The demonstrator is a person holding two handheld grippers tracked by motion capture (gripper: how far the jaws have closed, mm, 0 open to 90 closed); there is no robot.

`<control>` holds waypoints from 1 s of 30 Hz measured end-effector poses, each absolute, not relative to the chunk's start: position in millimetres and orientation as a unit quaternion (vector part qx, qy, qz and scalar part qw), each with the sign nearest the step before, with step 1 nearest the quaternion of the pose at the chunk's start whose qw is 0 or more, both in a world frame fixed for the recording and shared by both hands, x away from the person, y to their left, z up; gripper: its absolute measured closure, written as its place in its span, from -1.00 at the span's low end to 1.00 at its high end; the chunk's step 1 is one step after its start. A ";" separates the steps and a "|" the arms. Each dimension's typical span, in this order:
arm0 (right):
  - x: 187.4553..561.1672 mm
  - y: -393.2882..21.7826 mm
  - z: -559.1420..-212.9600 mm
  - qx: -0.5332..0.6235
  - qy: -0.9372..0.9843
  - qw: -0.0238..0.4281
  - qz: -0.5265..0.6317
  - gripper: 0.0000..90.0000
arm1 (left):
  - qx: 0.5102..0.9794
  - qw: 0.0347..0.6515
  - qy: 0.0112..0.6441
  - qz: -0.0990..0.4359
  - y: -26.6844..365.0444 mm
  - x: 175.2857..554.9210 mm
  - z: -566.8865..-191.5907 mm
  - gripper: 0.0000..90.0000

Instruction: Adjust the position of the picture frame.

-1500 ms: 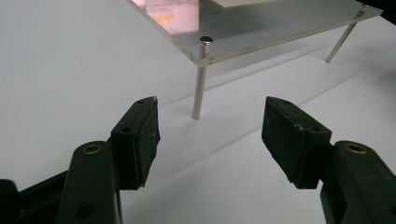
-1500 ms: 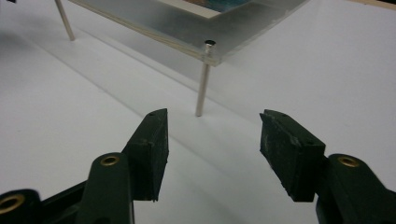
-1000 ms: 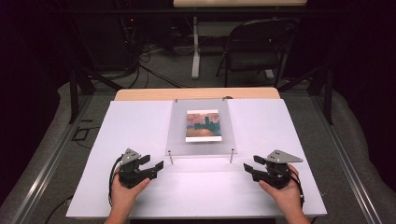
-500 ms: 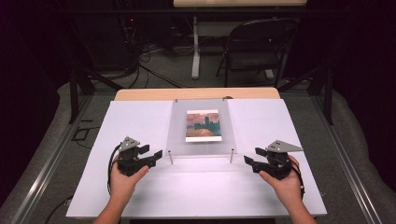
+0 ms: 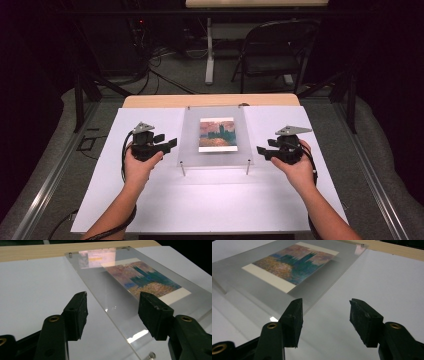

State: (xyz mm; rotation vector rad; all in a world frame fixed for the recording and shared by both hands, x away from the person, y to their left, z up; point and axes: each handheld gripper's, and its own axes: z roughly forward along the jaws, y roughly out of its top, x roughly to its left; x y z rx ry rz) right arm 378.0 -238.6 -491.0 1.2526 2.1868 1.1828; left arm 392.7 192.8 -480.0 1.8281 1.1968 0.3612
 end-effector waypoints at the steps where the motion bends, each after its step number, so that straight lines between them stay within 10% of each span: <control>1: 383.4 -238.9 -490.6 0.446 0.773 0.177 0.416 -0.03 | 0.738 0.445 0.485 0.148 191.8 396.2 -479.6 -0.12; 30: 476.3 -211.9 -490.0 0.490 0.751 0.187 0.401 -0.19 | 0.722 0.410 0.539 0.144 186.6 477.7 -496.6 -0.20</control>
